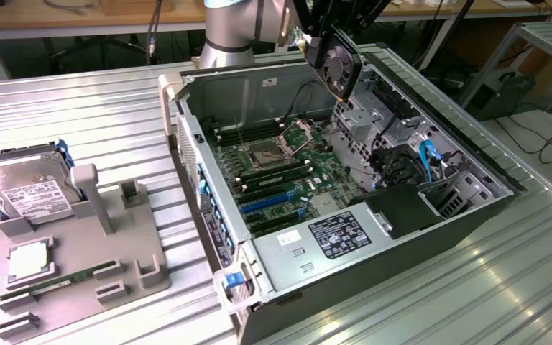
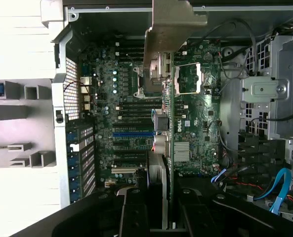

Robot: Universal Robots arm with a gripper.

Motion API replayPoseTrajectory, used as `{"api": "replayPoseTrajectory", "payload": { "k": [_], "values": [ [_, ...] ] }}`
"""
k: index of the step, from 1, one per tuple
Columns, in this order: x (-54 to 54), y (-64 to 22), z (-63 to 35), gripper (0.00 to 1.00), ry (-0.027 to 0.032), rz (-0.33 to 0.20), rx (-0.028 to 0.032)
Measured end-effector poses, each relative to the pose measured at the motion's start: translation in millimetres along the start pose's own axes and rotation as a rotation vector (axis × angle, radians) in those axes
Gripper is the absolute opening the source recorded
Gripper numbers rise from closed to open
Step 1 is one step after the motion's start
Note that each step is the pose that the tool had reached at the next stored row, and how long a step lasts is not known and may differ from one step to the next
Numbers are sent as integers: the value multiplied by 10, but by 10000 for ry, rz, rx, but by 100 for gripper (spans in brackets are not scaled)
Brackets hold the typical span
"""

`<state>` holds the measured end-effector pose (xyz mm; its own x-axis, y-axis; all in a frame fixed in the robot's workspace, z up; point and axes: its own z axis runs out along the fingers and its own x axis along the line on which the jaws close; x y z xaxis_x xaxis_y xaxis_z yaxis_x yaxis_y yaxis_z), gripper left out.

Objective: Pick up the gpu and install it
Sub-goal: 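Pick up the gpu and move the gpu toward the slot, then insert the gpu into the slot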

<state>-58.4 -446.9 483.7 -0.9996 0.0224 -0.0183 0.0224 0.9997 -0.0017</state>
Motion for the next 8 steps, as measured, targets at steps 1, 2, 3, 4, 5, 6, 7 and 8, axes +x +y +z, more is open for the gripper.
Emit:
{"api": "replayPoseTrajectory", "payload": {
  "k": [1,2,3,4,5,6,7,8],
  "values": [
    [0,0,0,28,0,0,0],
    [0,0,0,28,0,0,0],
    [0,0,0,28,0,0,0],
    [0,0,0,28,0,0,0],
    [0,0,0,28,0,-13,0],
    [0,0,0,28,0,-63,-1],
    [0,0,0,28,0,-113,-2],
    [0,0,0,28,0,-171,-3]
  ]
}}
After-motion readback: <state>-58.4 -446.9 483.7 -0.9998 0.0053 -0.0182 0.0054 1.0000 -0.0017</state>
